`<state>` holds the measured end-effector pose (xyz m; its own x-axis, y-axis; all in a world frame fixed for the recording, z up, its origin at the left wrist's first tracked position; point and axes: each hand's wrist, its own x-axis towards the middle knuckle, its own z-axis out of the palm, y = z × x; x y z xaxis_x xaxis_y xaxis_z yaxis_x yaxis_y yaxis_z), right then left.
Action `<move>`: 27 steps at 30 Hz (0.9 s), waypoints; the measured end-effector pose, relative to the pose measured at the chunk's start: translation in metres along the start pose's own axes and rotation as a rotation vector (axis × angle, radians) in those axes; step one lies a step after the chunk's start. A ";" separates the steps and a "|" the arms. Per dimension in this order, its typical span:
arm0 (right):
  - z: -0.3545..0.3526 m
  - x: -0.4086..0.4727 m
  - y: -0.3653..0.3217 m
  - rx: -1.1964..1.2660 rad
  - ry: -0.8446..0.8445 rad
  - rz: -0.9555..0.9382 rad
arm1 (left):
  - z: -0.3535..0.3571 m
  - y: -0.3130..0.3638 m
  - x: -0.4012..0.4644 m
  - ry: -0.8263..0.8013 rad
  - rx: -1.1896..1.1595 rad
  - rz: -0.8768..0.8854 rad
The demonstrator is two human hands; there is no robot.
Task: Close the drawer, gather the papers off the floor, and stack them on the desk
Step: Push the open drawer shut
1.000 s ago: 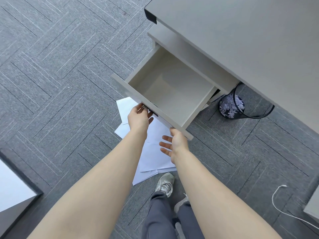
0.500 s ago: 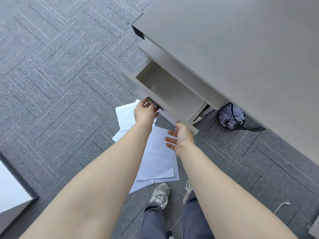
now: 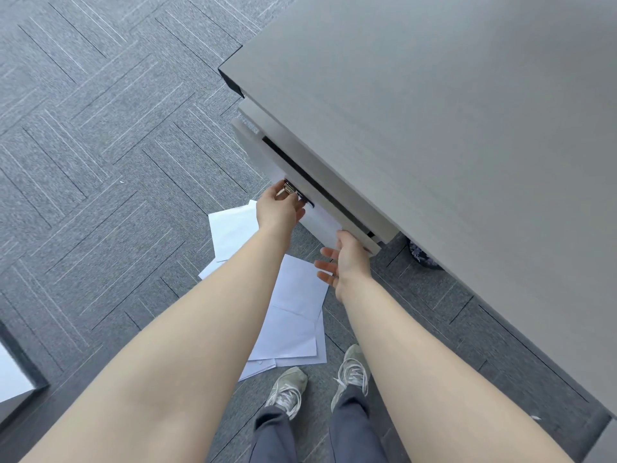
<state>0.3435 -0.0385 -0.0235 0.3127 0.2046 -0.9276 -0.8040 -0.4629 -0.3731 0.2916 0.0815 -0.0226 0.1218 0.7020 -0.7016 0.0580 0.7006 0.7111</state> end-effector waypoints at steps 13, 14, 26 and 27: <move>-0.008 0.011 -0.017 -0.038 0.060 -0.075 | 0.018 0.000 0.006 -0.116 0.034 0.013; -0.008 0.012 -0.017 -0.035 0.061 -0.079 | 0.018 0.000 0.007 -0.119 0.042 0.015; -0.012 0.015 -0.016 -0.119 0.029 -0.130 | 0.010 -0.004 0.025 0.123 0.878 0.446; -0.013 0.016 -0.016 -0.136 0.026 -0.140 | 0.009 -0.005 0.027 0.147 0.964 0.506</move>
<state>0.3678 -0.0390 -0.0327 0.4307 0.2535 -0.8661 -0.6770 -0.5439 -0.4958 0.3037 0.0957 -0.0441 0.2341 0.9335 -0.2716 0.7923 -0.0213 0.6097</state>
